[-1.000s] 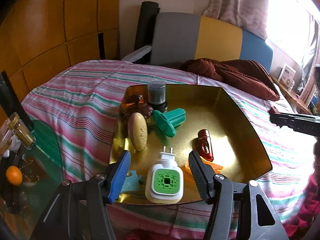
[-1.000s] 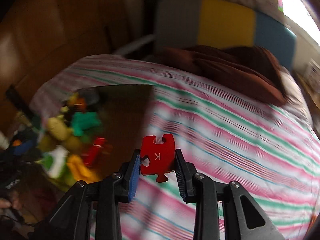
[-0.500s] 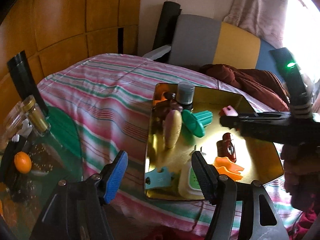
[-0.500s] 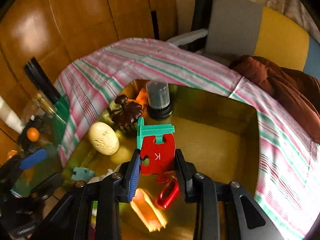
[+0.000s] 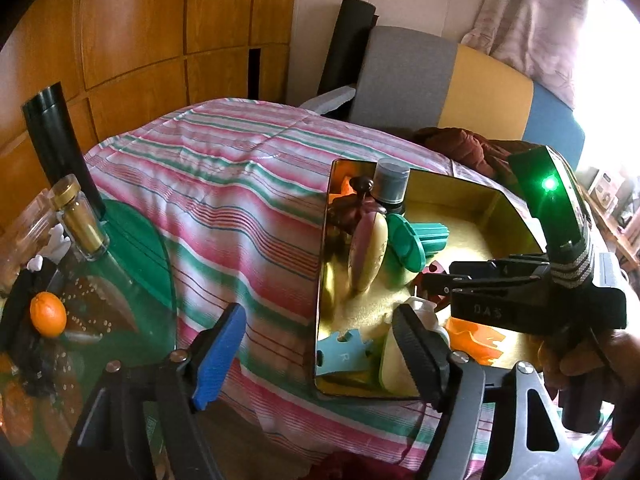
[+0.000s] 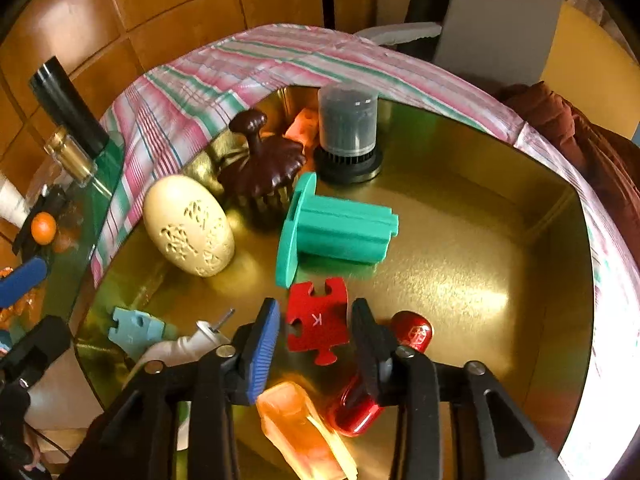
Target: Organize rigid objects
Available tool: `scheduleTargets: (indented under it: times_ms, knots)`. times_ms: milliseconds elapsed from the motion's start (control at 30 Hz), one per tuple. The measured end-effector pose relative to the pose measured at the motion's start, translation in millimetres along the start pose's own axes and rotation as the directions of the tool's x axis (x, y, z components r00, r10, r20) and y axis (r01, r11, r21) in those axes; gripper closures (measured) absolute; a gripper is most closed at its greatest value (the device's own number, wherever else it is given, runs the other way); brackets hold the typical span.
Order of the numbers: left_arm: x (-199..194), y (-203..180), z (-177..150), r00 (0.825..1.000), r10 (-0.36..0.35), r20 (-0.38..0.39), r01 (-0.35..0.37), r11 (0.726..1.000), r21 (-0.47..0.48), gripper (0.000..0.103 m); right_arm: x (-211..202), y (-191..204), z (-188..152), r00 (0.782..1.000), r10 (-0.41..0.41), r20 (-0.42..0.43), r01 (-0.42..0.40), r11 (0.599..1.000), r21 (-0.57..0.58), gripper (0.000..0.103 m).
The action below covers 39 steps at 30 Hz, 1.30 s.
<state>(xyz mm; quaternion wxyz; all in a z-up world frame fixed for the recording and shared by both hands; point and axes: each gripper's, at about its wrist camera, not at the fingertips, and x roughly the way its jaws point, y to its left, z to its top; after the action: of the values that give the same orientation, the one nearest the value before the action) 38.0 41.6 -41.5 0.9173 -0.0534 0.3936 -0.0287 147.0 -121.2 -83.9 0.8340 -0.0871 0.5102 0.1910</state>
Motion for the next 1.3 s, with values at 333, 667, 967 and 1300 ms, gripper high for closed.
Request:
scheduleTargets:
  times_ms: [333, 667, 967, 1300]
  knots:
    - [-11.9, -8.6, 1.9, 0.999, 0.011, 0.031, -0.011, 1.000, 0.021, 0.016, -35.6, -2.4, -13.2, 0.992, -0.044, 0.122, 0.035, 0.997, 0.072, 0.059]
    - [-29.8, -25.1, 0.5, 0.996, 0.016, 0.084, -0.020, 0.999, 0.045, 0.000, -89.4, -0.9, -45.4, 0.947, -0.160, 0.277, 0.102, 0.971, 0.215, 0.058]
    - [-46.0, -41.2, -6.2, 0.989, 0.041, 0.140, -0.048, 0.998, 0.046, 0.000, -108.2, -5.2, -87.2, 0.915, -0.256, 0.312, 0.137, 0.924, 0.356, 0.058]
    - [-50.0, -53.0, -14.5, 0.990, 0.047, 0.130, -0.056, 0.996, 0.067, 0.000, -119.6, -12.5, -106.9, 0.885, -0.348, 0.309, 0.183, 0.871, 0.456, 0.058]
